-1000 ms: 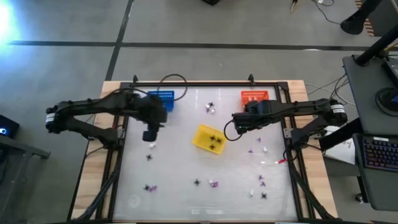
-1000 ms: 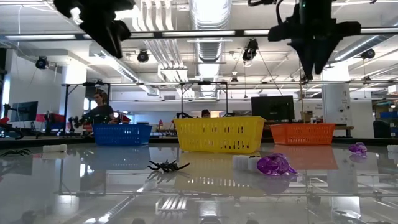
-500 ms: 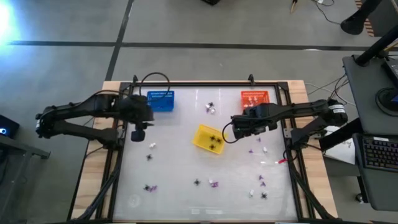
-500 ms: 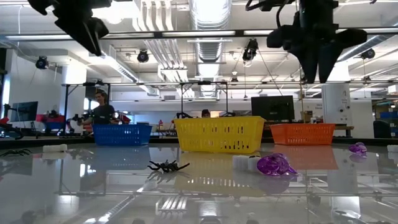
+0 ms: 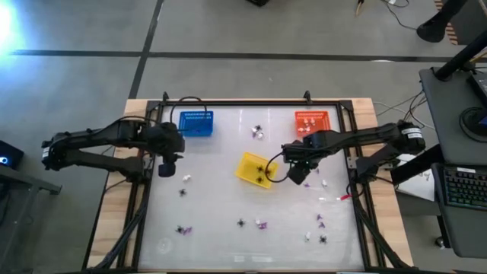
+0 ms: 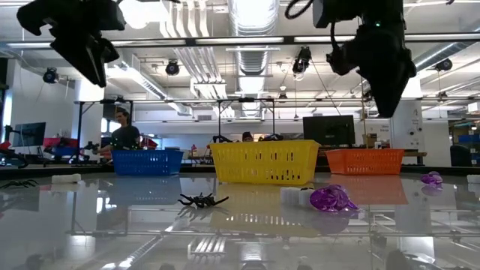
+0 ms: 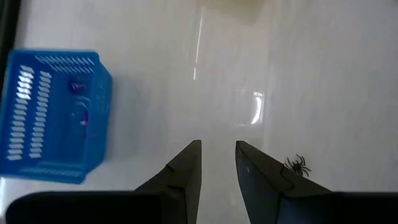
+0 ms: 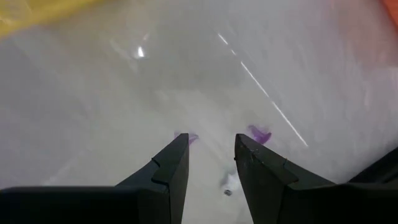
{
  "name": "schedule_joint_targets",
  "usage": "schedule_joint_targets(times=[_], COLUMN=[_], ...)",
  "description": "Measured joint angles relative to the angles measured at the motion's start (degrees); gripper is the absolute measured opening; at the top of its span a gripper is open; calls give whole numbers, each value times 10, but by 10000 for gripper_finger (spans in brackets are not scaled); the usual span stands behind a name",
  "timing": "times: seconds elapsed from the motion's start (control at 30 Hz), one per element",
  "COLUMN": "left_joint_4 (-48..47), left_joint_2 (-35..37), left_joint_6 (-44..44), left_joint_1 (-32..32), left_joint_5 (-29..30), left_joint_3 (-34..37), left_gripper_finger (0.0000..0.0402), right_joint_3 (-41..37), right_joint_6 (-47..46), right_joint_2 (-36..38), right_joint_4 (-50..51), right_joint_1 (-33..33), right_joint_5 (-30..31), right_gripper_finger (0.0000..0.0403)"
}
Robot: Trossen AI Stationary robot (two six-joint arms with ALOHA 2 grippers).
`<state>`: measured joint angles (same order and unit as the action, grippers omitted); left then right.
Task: Sort Halloween decoration
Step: Put the purple witch hat toy into the blue bin
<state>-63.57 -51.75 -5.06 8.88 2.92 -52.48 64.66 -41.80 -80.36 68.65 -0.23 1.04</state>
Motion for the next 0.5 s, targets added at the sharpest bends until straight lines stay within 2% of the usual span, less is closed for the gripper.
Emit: schedule_joint_targets(times=[0.17,0.33,0.5], left_joint_4=[-1,-5,-6], left_joint_2=[1,5,12], left_joint_6=[22,32,33], left_joint_1=[0,0,0], left_joint_5=[-1,-6,-6], left_joint_3=[5,-6,-14], left_gripper_finger=[81,81,81], right_joint_3=[-54,-105,-130], right_joint_6=[19,-2,3], right_joint_2=[0,0,0], right_joint_4=[-3,-47,-79], right_joint_1=[0,5,16], right_joint_5=[-2,-52,-60], right_gripper_finger=[123,123,123])
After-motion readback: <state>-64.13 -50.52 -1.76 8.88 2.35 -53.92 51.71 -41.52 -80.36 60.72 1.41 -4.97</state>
